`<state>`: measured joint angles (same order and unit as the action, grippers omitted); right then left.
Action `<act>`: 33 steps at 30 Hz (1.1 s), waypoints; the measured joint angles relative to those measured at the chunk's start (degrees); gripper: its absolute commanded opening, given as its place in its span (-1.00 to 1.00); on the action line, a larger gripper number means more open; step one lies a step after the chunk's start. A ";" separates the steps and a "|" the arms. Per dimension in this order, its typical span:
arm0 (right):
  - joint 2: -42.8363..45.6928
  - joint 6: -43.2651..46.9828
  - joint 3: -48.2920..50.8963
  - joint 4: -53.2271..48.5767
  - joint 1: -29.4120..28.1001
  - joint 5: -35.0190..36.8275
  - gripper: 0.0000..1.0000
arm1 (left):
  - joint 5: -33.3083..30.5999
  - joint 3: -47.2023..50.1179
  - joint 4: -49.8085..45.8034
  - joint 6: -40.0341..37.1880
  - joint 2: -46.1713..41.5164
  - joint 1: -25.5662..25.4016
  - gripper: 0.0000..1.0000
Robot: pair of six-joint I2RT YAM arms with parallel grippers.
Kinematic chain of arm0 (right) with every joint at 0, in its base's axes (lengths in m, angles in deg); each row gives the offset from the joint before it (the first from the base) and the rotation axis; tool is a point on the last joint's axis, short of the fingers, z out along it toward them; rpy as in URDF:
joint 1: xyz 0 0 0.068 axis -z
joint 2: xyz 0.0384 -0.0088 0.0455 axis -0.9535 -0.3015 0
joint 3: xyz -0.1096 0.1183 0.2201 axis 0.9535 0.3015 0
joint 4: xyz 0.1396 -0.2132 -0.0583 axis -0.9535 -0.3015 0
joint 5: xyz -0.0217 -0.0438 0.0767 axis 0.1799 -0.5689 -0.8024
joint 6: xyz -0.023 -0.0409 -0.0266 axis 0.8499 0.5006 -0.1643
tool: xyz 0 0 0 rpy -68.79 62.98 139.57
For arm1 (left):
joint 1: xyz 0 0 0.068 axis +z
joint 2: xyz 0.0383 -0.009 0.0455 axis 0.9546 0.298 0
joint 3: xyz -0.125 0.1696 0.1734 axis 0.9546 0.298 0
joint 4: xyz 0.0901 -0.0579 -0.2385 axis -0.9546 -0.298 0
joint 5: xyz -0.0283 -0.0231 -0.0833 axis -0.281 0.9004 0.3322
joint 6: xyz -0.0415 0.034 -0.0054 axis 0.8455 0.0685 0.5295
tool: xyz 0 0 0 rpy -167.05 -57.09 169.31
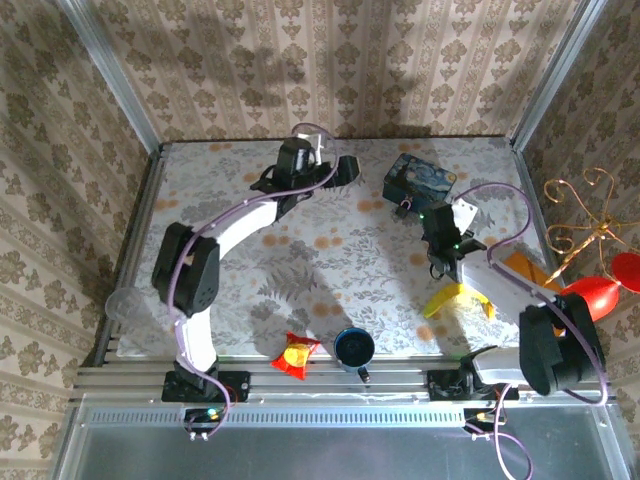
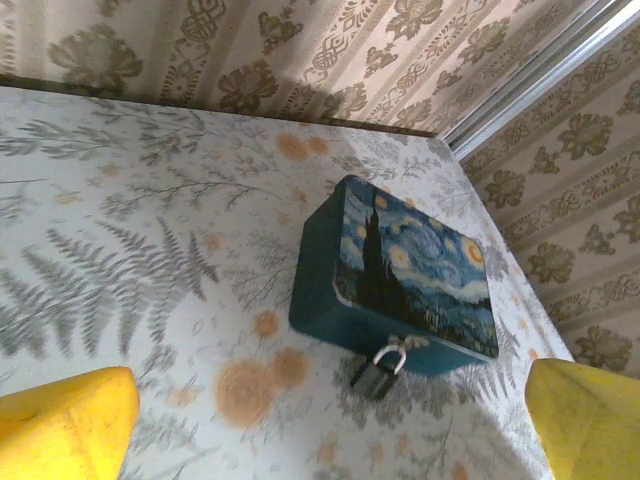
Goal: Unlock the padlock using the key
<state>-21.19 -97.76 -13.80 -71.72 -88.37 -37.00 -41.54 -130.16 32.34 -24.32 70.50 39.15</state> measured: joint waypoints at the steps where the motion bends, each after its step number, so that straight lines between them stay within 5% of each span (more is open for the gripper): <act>1: -1.62 0.17 -0.63 0.17 0.68 0.17 -1.00 | 1.01 -1.73 0.42 0.83 2.29 0.13 1.00; 16: -23.32 -1.88 -21.33 -2.67 7.13 -1.84 -1.00 | 16.65 -27.93 8.85 17.05 31.67 0.50 1.00; 33: -33.86 -9.90 -29.46 -9.40 11.54 -4.90 -1.00 | 20.46 -43.45 7.23 20.06 43.01 -0.55 1.00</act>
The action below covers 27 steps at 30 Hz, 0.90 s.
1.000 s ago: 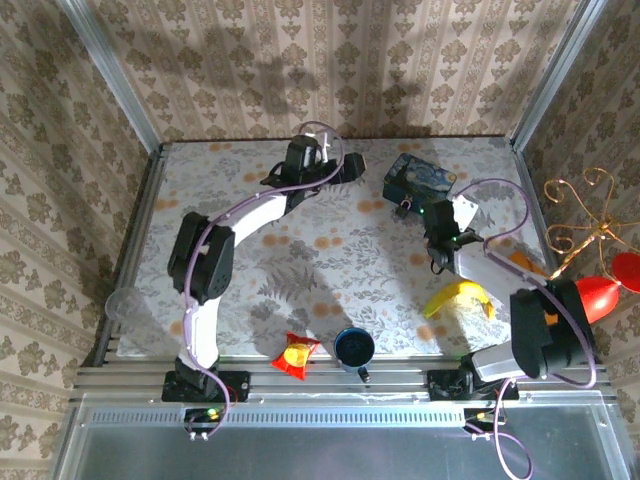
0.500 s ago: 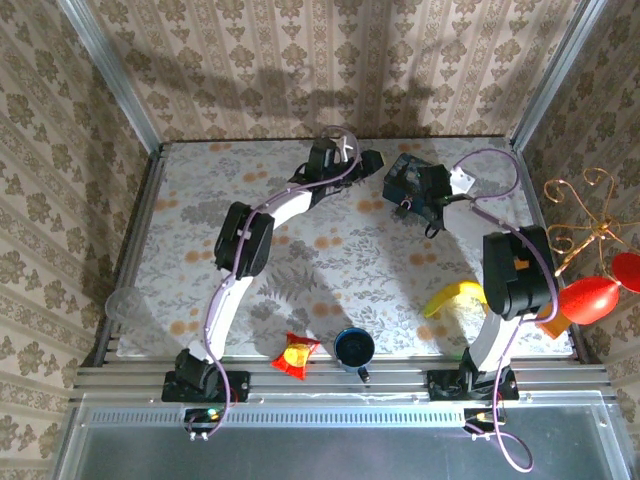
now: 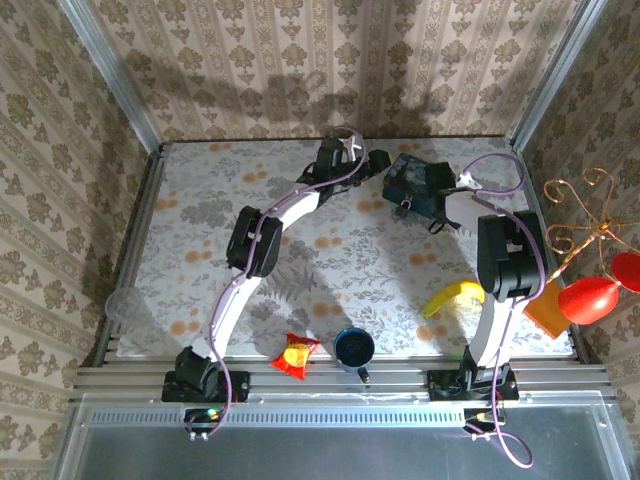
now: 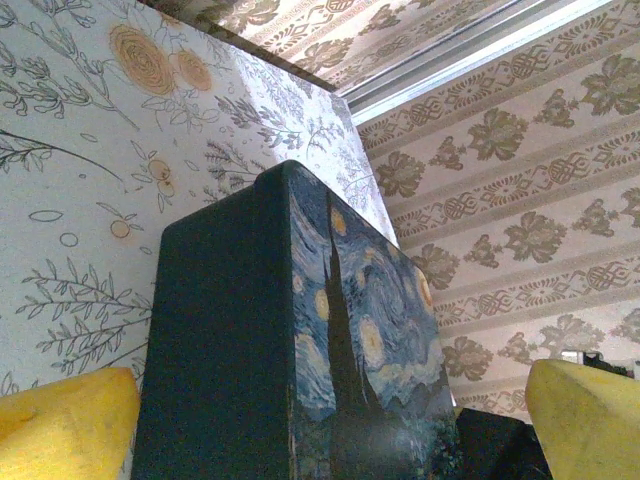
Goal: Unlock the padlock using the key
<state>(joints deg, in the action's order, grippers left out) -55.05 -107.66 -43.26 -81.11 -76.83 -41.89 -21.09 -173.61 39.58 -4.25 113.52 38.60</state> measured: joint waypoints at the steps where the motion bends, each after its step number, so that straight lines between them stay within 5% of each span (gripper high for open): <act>1: -0.59 0.20 -0.46 0.00 0.17 -0.81 -1.00 | 0.00 -0.83 -0.35 0.00 0.57 -0.11 1.00; 13: -3.04 6.45 -2.75 4.09 0.35 -9.38 -1.00 | -0.26 -2.93 -3.04 -1.40 2.99 -1.07 1.00; 27: -5.57 2.95 -9.27 0.37 3.41 -10.36 -1.00 | -1.60 -10.12 -3.41 -2.84 6.14 -1.05 0.88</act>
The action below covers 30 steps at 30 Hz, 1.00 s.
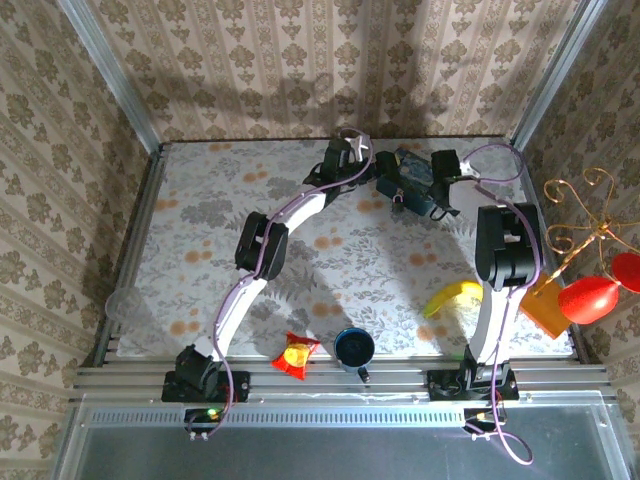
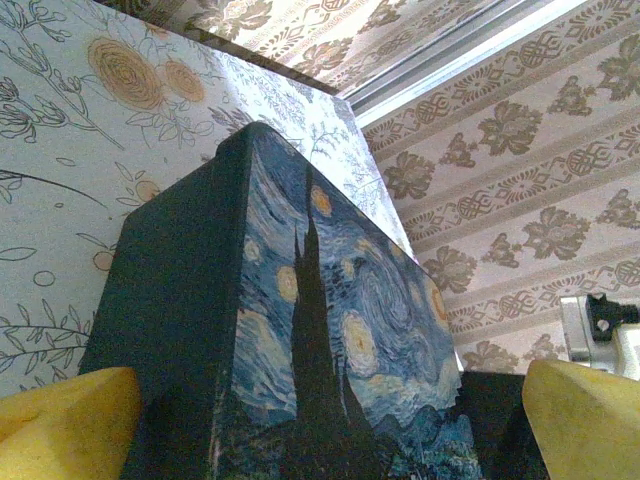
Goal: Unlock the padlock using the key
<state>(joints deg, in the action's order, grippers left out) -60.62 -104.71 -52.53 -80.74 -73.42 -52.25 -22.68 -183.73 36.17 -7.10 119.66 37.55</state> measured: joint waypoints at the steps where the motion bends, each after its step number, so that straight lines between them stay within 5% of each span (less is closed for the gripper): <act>1: -0.61 -0.04 -0.92 0.00 0.31 -0.39 -1.00 | -0.15 -0.04 0.04 0.22 0.22 0.00 0.84; 11: -4.17 3.10 -3.72 1.60 2.01 -7.89 -1.00 | -0.72 -0.66 0.50 1.49 2.01 0.35 0.47; 18: -4.17 7.17 -2.14 7.76 2.86 -14.45 -1.00 | -1.97 1.49 2.93 1.09 1.86 0.98 0.43; 30: -4.94 9.70 -1.46 11.58 3.08 -22.45 -1.00 | -3.65 22.29 10.10 -0.66 -9.53 1.68 0.36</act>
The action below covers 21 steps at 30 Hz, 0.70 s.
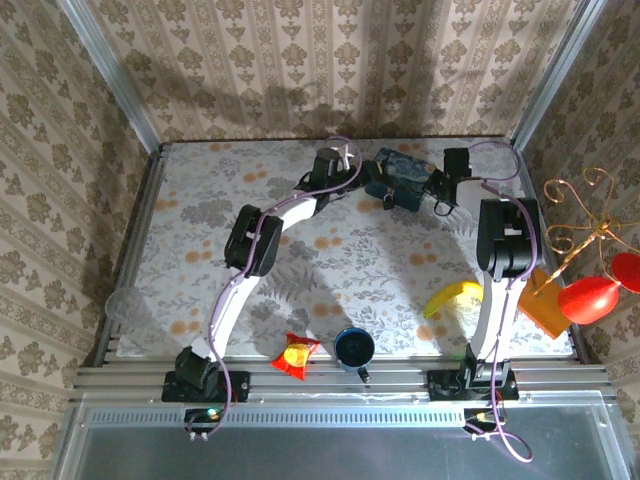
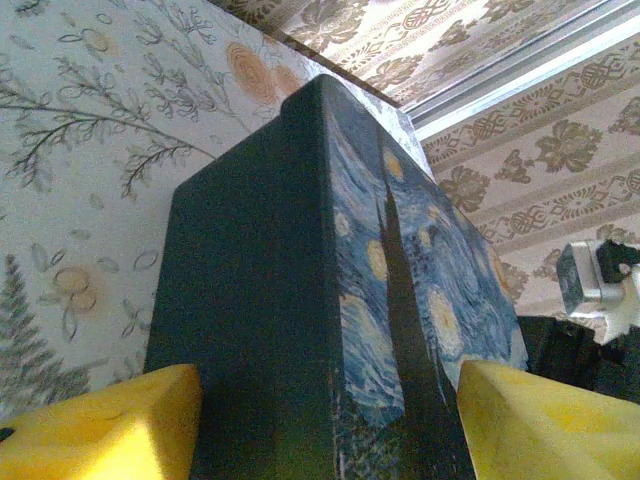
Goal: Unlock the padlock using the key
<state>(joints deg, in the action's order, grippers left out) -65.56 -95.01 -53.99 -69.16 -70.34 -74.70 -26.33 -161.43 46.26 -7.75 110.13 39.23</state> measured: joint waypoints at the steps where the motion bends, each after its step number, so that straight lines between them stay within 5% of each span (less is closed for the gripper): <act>1: -0.17 0.07 0.00 0.13 -0.13 -0.26 -1.00 | -0.07 2.58 1.14 0.00 -1.38 0.07 0.36; 21: 0.50 -1.40 3.89 5.90 -13.20 -3.19 -1.00 | -9.68 56.65 22.32 -0.42 -31.39 3.85 0.39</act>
<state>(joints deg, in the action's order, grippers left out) -65.06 -96.41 -50.10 -63.26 -83.54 -77.89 -36.01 -104.78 68.58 -8.17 78.74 43.08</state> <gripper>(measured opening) 0.038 0.693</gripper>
